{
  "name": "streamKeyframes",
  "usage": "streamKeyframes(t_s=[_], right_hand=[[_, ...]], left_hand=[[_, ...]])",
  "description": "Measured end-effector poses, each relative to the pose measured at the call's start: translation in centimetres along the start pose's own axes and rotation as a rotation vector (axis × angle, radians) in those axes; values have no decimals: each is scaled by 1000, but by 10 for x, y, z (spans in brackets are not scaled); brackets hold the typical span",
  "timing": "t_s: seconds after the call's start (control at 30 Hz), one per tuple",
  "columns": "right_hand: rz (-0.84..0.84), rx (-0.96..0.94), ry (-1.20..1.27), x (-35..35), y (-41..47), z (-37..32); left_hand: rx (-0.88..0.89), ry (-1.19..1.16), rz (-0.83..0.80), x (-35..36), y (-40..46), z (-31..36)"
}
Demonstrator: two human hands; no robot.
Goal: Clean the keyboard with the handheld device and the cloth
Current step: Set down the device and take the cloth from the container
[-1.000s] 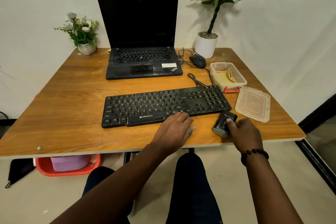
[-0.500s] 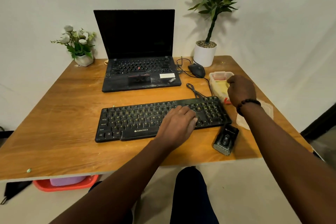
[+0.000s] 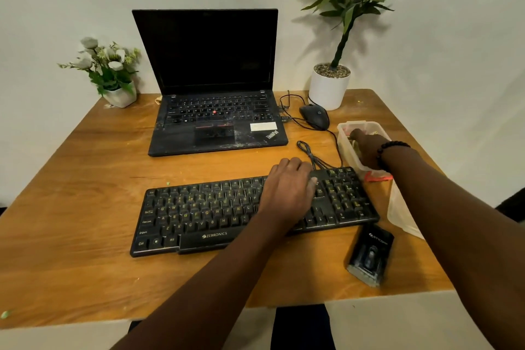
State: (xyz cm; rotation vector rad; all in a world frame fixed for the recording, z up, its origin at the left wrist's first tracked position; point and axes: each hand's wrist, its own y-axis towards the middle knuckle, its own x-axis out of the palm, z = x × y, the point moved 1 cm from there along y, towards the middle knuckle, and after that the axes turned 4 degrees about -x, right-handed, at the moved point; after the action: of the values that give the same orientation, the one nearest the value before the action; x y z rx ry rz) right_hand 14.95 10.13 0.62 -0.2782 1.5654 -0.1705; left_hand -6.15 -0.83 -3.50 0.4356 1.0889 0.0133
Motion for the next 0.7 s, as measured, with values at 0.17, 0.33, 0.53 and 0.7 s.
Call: streamKeyframes(t_s=[0.17,0.33,0.53,0.7], right_hand=[[-64,5,-199,-17,7,2],[118,-7,-425,-28,3,6],[535,105,178,-49,-40,18],[676,166,1733,-33,-98,10]], left_hand=[[-26,12,15,2,-6,-12],[-31,13,4,-3,-12,-17],[-21,63,-83,-11,-18,-17],[-153,-1,-351,-22,-18,-19]])
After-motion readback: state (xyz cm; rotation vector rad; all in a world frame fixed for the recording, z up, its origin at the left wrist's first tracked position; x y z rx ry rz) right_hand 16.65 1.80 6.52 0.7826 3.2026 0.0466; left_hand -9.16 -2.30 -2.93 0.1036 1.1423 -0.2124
